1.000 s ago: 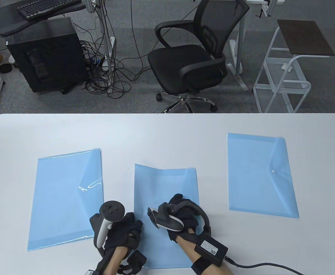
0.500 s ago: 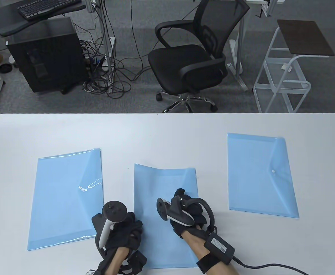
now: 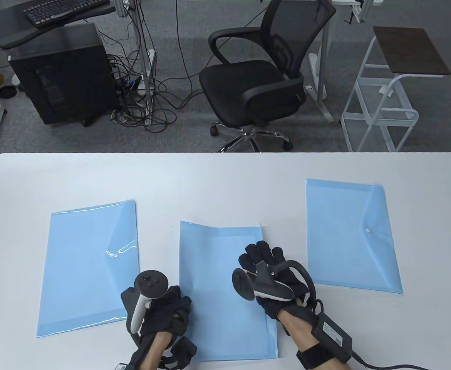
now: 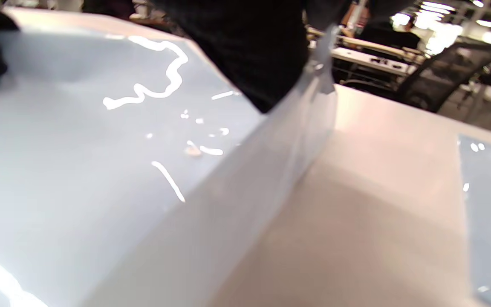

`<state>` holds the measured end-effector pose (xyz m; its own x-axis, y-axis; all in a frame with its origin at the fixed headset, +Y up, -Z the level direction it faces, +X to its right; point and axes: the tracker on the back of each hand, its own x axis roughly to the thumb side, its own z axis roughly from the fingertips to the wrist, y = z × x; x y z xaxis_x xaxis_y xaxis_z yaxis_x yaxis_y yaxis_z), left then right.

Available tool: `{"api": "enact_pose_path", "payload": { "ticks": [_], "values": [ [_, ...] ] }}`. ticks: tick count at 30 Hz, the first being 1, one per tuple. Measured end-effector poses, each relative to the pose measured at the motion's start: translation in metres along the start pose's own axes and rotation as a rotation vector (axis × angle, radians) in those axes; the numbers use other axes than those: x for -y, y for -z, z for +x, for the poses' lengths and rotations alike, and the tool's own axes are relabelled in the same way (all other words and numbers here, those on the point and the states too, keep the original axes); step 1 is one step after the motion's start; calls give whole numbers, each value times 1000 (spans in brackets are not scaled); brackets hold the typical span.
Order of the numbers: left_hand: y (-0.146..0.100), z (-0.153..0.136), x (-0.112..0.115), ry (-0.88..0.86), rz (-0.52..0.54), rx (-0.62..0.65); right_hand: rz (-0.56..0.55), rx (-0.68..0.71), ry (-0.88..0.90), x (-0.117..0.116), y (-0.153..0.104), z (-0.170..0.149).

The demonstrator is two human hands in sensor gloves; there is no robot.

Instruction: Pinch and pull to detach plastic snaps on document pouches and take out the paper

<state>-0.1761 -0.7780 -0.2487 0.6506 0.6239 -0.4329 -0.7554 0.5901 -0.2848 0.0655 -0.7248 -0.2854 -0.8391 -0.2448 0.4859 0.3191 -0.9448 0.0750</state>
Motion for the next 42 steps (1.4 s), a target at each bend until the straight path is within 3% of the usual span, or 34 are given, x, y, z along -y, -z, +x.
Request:
{"api": "enact_pose_path", "payload": {
  "ticks": [6,9,15,23,29,33,42],
  "values": [
    [0,-1,0,-3,2,-1,-121,150,-113,-4,-14,8],
    [0,-1,0,-7,4,-2,-84,105,-52,-7,-15,2],
    [0,-2,0,-10,5,1,-5,-76,358,-8,-18,-23],
    [-1,-2,-1,-17,-3,1,22,-206,638,-26,-18,-34],
    [-1,-2,-1,-40,-19,-2,53,-249,652,-48,-10,-42],
    [-1,-5,-1,-93,-53,1,12,-275,625,-56,-9,-46],
    [1,-17,-4,-340,-154,1,-49,-308,406,-66,-5,-38]
  ]
}}
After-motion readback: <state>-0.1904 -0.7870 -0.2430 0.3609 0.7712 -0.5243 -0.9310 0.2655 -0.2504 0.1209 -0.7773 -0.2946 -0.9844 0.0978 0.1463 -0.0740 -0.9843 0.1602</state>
